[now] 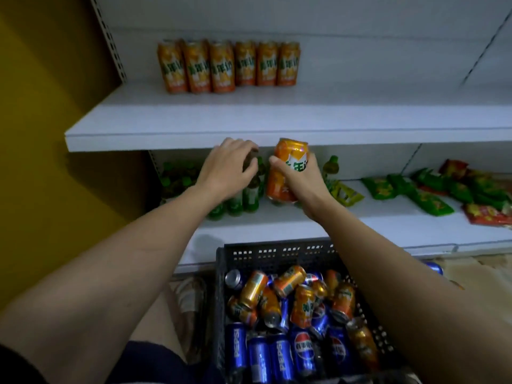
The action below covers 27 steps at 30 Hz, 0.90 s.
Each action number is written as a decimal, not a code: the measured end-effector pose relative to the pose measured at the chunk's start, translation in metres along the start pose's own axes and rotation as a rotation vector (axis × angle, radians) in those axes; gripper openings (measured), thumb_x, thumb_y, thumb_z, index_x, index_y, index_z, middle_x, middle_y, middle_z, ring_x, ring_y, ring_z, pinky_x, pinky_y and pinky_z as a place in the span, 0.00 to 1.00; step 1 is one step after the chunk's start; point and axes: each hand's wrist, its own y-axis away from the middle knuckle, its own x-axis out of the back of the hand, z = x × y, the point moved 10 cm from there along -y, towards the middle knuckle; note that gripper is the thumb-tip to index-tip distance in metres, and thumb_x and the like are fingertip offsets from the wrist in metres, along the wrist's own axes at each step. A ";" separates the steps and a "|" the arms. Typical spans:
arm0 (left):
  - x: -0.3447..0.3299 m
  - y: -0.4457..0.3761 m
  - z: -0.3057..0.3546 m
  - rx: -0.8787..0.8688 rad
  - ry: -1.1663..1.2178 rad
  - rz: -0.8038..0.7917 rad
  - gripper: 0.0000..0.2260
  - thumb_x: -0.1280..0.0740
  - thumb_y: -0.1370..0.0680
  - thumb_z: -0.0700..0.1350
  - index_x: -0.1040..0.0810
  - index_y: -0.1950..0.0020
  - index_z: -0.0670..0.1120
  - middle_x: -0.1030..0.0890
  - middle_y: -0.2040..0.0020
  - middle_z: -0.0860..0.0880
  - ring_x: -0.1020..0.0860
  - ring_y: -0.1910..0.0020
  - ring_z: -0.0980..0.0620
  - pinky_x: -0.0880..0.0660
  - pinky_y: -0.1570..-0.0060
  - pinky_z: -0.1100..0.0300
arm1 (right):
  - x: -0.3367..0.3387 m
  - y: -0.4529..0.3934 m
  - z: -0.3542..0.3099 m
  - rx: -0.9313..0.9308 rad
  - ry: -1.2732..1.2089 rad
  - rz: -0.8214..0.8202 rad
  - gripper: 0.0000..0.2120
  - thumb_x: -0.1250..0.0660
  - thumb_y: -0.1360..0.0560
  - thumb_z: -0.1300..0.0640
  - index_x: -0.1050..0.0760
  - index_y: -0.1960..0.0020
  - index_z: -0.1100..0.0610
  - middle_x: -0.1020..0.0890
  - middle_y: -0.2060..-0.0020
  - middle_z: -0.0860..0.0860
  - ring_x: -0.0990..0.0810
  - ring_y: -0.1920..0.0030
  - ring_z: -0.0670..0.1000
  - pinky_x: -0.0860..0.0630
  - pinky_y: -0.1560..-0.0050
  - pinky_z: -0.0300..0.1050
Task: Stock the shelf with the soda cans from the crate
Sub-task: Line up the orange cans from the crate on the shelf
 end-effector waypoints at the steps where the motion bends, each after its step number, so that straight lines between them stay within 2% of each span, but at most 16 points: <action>1: 0.012 -0.011 0.002 -0.044 -0.027 0.025 0.13 0.40 0.20 0.50 0.25 0.37 0.48 0.21 0.41 0.48 0.28 0.41 0.48 0.31 0.43 0.50 | -0.001 -0.004 -0.016 0.015 0.001 -0.021 0.32 0.26 0.27 0.45 0.39 0.31 0.52 0.24 0.43 0.49 0.22 0.44 0.48 0.23 0.51 0.45; 3: 0.028 -0.032 -0.004 -0.056 -0.076 0.065 0.14 0.39 0.20 0.52 0.26 0.36 0.48 0.22 0.41 0.48 0.29 0.39 0.47 0.32 0.43 0.49 | -0.004 -0.012 -0.046 0.044 0.011 -0.057 0.30 0.29 0.26 0.43 0.39 0.32 0.52 0.25 0.43 0.48 0.22 0.44 0.49 0.24 0.50 0.45; 5: 0.032 -0.050 -0.024 0.025 -0.117 0.043 0.18 0.40 0.20 0.56 0.28 0.33 0.50 0.24 0.36 0.48 0.30 0.36 0.47 0.33 0.40 0.47 | -0.005 -0.021 -0.068 0.070 0.042 -0.060 0.29 0.30 0.25 0.42 0.39 0.32 0.51 0.25 0.43 0.48 0.22 0.44 0.49 0.24 0.49 0.46; 8: 0.023 -0.067 -0.058 0.147 -0.174 -0.091 0.24 0.43 0.20 0.63 0.32 0.28 0.54 0.29 0.30 0.49 0.33 0.31 0.46 0.35 0.38 0.44 | -0.007 -0.037 -0.092 0.097 0.082 -0.030 0.33 0.30 0.26 0.41 0.40 0.29 0.52 0.25 0.40 0.49 0.23 0.43 0.49 0.26 0.45 0.48; 11: 0.010 -0.077 -0.083 0.211 -0.167 -0.206 0.27 0.47 0.21 0.67 0.34 0.26 0.56 0.33 0.27 0.49 0.36 0.29 0.45 0.36 0.37 0.41 | -0.010 -0.054 -0.110 0.130 0.095 -0.017 0.29 0.30 0.26 0.42 0.38 0.32 0.51 0.25 0.45 0.45 0.23 0.47 0.45 0.27 0.49 0.44; 16: -0.008 -0.093 -0.121 0.307 -0.092 -0.297 0.27 0.57 0.21 0.66 0.35 0.27 0.59 0.35 0.26 0.50 0.38 0.28 0.45 0.38 0.35 0.37 | -0.025 -0.097 -0.117 0.124 0.125 -0.037 0.30 0.27 0.27 0.43 0.36 0.32 0.51 0.23 0.44 0.46 0.22 0.46 0.45 0.26 0.46 0.47; 20: -0.029 -0.102 -0.137 0.338 -0.184 -0.413 0.28 0.55 0.21 0.68 0.41 0.23 0.61 0.43 0.21 0.52 0.45 0.23 0.47 0.49 0.30 0.33 | -0.043 -0.138 -0.109 0.141 0.154 -0.045 0.29 0.25 0.29 0.45 0.34 0.35 0.50 0.22 0.45 0.45 0.21 0.46 0.45 0.26 0.50 0.42; 23: -0.033 -0.104 -0.141 0.335 -0.201 -0.420 0.28 0.54 0.22 0.69 0.45 0.23 0.63 0.46 0.20 0.54 0.48 0.22 0.50 0.52 0.28 0.34 | -0.053 -0.174 -0.104 0.153 0.112 0.013 0.30 0.23 0.31 0.45 0.33 0.34 0.50 0.21 0.43 0.47 0.21 0.43 0.48 0.24 0.46 0.45; 27: -0.036 -0.102 -0.142 0.318 -0.186 -0.443 0.28 0.56 0.22 0.68 0.49 0.22 0.64 0.49 0.20 0.56 0.51 0.21 0.51 0.55 0.27 0.35 | -0.064 -0.222 -0.101 0.162 0.068 0.080 0.35 0.23 0.31 0.46 0.34 0.30 0.52 0.22 0.41 0.48 0.22 0.42 0.49 0.26 0.48 0.43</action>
